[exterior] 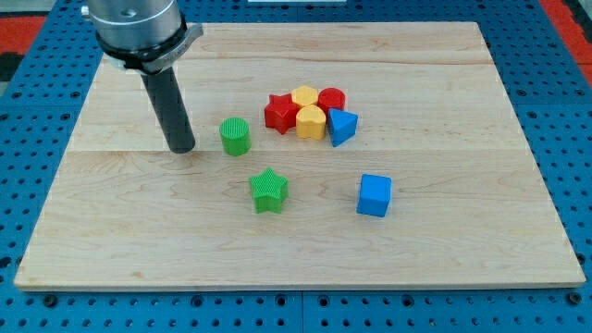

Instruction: Move the green star towards the yellow heart

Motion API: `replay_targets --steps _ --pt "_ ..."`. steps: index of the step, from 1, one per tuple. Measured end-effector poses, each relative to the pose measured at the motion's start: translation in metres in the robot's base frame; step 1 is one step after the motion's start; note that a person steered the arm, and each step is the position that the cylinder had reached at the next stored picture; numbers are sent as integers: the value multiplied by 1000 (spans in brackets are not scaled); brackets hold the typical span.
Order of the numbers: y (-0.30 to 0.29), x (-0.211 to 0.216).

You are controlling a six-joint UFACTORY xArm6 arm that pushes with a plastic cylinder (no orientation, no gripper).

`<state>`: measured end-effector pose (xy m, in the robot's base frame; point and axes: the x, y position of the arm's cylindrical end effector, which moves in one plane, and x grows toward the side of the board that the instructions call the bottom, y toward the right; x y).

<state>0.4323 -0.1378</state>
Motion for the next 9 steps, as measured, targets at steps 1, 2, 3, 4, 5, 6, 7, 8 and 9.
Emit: replay_targets --steps 1,2,3,4,5,6,7,8,9 --pt "49 0" --pt "89 0" --pt "87 5" --pt "64 33" --pt "43 61" --pt "34 95" --pt "60 100" --pt "82 104" --pt "104 106"
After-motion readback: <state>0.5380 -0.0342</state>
